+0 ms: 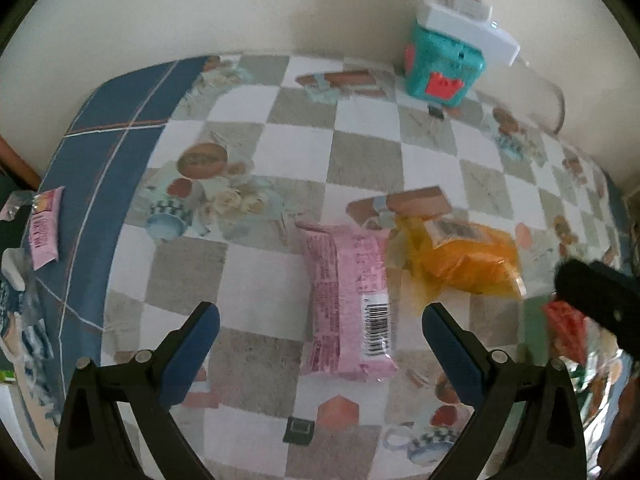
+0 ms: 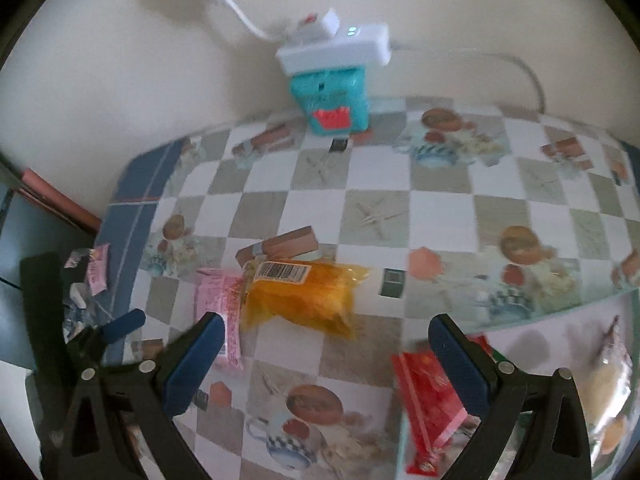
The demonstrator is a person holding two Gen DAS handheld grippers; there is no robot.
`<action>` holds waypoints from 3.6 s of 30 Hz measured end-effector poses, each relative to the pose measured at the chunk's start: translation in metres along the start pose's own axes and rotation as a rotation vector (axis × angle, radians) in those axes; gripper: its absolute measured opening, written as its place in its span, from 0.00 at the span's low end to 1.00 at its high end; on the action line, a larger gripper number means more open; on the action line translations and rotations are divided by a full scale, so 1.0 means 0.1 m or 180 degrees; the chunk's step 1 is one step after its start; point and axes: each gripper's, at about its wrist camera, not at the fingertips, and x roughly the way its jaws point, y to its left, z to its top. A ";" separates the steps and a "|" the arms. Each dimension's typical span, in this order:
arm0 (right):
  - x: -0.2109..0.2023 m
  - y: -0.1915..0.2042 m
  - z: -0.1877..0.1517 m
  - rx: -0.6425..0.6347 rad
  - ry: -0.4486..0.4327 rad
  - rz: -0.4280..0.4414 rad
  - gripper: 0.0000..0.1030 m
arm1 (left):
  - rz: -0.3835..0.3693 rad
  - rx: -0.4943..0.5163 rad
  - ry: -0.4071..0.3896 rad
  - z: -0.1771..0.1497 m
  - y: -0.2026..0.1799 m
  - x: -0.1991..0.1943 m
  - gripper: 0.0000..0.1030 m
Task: Organize snacks
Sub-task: 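Grasp the pink barcode bag with the left gripper while the right grasps the orange-wrapped cake, then carry the pink bag and orange cake over the tray and release both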
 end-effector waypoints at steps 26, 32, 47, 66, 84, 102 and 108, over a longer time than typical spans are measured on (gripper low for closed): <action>0.66 0.14 0.02 -0.0019 0.0373 -0.0104 0.74 | -0.0456 -0.0136 -0.0001 -0.06 0.01 0.24 0.42; 0.55 0.14 -0.08 -0.0109 0.0325 -0.0102 0.69 | -0.0441 -0.0212 -0.0020 -0.13 0.03 0.20 0.38; -0.38 0.24 -0.55 -0.0545 -0.0303 -0.0393 0.69 | -0.0429 -0.0583 -0.0251 -0.62 0.07 -0.29 0.37; -1.50 -0.61 -1.46 0.0167 -0.0796 -0.0455 0.69 | -0.0315 -0.0499 -0.0487 -1.21 -1.00 -1.13 0.37; -1.74 -1.99 -1.72 0.1203 -0.0843 -0.0607 0.69 | -0.0435 -0.0026 -0.0399 -1.38 -2.06 -1.03 0.37; -1.15 -2.04 -1.52 0.1117 -0.0488 -0.0730 0.70 | -0.0501 0.0083 -0.0097 -1.14 -2.37 -0.44 0.38; -1.20 -1.96 -1.50 0.1052 -0.0519 -0.0727 0.70 | -0.0555 0.0029 -0.0091 -1.14 -2.32 -0.44 0.38</action>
